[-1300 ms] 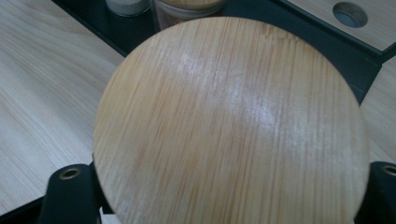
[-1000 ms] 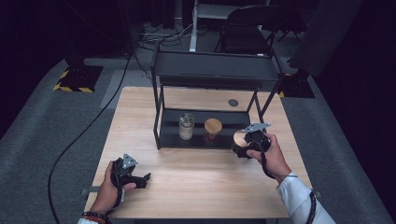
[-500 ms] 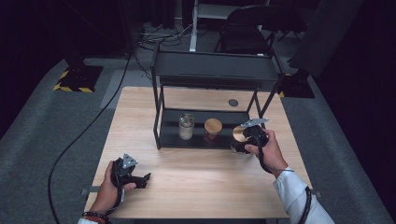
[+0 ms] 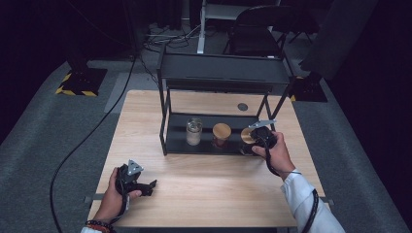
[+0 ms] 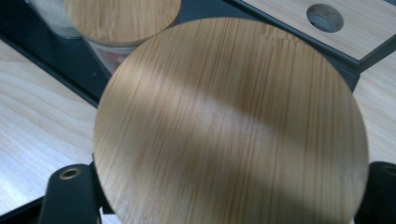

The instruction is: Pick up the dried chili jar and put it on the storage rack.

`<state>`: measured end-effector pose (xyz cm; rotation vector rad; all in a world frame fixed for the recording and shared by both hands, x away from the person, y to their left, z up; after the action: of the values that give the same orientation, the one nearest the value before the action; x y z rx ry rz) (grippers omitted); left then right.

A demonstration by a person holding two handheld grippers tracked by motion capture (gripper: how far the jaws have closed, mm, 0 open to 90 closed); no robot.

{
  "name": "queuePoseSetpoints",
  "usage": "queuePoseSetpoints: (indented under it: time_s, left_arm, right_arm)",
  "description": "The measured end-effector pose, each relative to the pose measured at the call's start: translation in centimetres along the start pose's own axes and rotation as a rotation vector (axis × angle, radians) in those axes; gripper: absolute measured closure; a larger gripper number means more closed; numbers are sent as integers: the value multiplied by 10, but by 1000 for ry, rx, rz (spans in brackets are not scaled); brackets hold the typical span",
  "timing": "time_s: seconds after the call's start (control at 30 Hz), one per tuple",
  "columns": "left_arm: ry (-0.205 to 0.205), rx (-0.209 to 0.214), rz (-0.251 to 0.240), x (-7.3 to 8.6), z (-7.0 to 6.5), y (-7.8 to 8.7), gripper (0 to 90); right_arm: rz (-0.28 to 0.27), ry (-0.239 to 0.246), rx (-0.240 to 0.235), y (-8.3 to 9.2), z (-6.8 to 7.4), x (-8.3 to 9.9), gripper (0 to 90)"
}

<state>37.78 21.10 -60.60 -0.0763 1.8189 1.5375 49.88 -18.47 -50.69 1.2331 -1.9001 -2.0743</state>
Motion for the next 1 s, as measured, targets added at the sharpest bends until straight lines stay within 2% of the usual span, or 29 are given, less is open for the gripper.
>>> queuePoseSetpoints:
  time_s: [0.6, 1.0]
  left_arm:
    - [-1, -1, 1, 0, 0, 0, 1]
    - [-1, -1, 0, 0, 0, 0, 1]
  right_arm:
    - [7, -31, 14, -16, -4, -13, 247]
    - [23, -32, 16, -32, -8, -18, 247]
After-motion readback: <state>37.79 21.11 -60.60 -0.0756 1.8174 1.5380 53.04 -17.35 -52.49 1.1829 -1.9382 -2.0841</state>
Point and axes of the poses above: each handheld gripper's, and its own axes: y roughly backward along the jaws, x roughly out of its underside, z roughly to its left, the point moved 7 cm from there along -y, roughly forward along the jaws, and after that the axes turned 9 degrees about z, right-handed, at the moved point
